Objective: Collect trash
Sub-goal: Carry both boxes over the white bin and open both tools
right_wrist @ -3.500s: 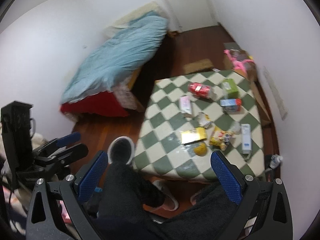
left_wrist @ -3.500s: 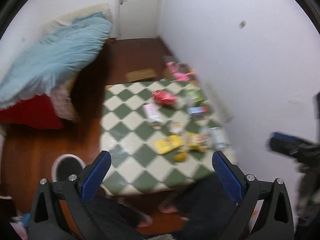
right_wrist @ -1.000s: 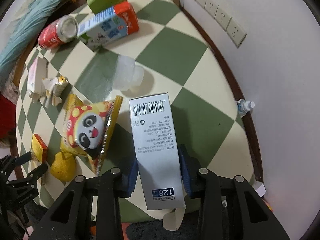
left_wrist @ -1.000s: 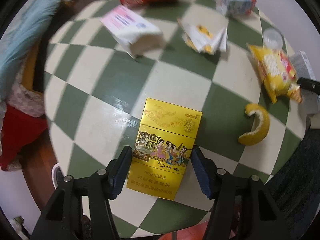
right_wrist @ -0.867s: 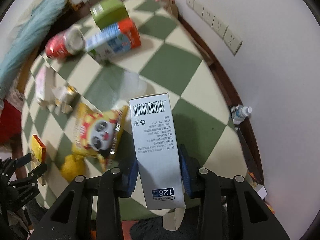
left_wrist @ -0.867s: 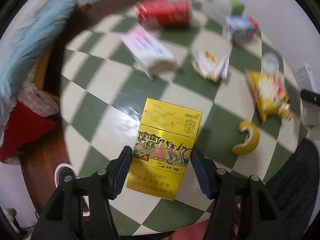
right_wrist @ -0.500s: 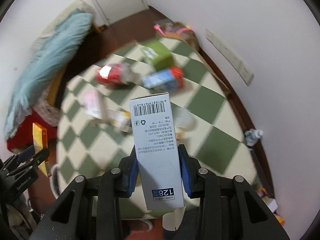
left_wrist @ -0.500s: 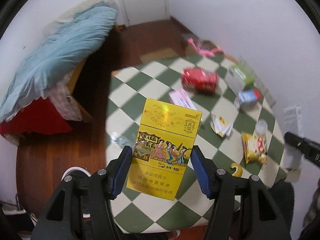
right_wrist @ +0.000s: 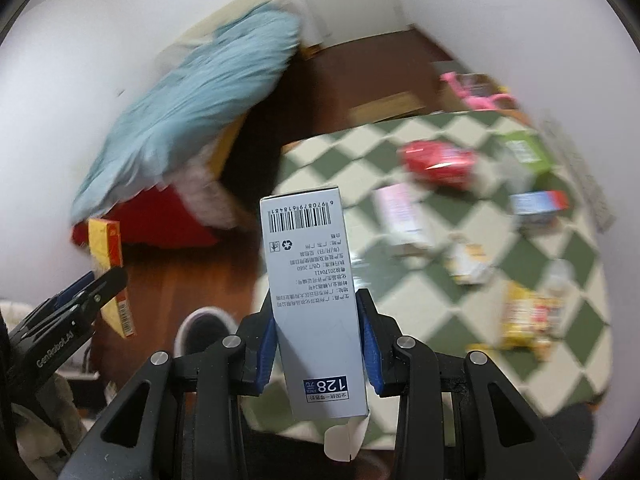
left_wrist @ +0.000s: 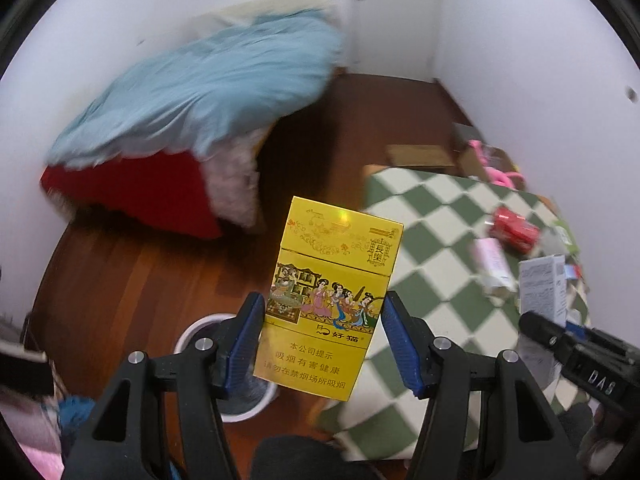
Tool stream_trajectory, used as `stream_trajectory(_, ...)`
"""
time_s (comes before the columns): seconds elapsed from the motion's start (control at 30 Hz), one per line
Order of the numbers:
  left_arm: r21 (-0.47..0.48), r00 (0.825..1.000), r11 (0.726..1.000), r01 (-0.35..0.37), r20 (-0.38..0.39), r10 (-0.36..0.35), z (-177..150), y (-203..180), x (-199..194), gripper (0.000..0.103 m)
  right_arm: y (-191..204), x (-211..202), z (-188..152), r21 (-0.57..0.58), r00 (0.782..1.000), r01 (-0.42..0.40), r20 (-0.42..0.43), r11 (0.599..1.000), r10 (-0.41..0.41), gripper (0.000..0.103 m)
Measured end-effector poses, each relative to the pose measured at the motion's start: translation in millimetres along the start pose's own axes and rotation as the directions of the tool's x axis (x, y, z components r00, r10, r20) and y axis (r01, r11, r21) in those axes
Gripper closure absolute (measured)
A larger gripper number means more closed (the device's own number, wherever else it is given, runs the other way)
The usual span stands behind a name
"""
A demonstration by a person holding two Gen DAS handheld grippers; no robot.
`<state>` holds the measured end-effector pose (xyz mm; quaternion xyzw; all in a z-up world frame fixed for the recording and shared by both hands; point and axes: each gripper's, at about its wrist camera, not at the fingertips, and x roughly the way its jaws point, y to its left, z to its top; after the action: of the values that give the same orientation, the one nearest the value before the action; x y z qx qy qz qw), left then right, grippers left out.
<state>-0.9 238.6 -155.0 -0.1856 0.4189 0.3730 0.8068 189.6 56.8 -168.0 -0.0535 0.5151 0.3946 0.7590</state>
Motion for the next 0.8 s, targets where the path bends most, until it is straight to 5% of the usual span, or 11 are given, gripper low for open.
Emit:
stream_trajectory(0.27, -0.275, 0.985, 0.961, -0.019, -0.171, -0.029, -26, 139, 66, 0.046, 131, 108, -26, -0.136, 0.978, -0.113, -0.192, 0.984, 0.086, 0.065)
stream_trajectory(0.43, -0.45, 0.951, 0.893, -0.015, -0.281, -0.125, -55, 214, 120, 0.046, 195, 190, -52, -0.192, 0.937, -0.157, -0.338, 0.969, 0.085, 0.065)
stream_trajectory(0.6, -0.496, 0.923, 0.866, -0.053, -0.355, -0.147, -79, 247, 153, 0.044, 239, 270, -80, -0.21, 0.883, -0.174, -0.466, 0.962, 0.058, 0.065)
stream_trajectory(0.67, -0.513, 0.92, 0.854, -0.079, -0.367, -0.135, -89, 257, 157, 0.031, 252, 297, -91, -0.208, 0.862, -0.178, -0.505, 0.962, 0.05, 0.065)
stream_trajectory(0.73, -0.521, 0.917, 0.846, -0.109, -0.38, -0.117, -96, 266, 158, 0.004, 262, 321, -98, -0.218, 0.85, -0.174, -0.526, 0.96, 0.035, 0.065)
stream_trajectory(0.8, -0.51, 0.917, 0.848, -0.146, -0.392, -0.078, -103, 273, 154, 0.004, 272, 344, -106, -0.232, 0.831, -0.188, -0.556, 0.954, 0.029, 0.065)
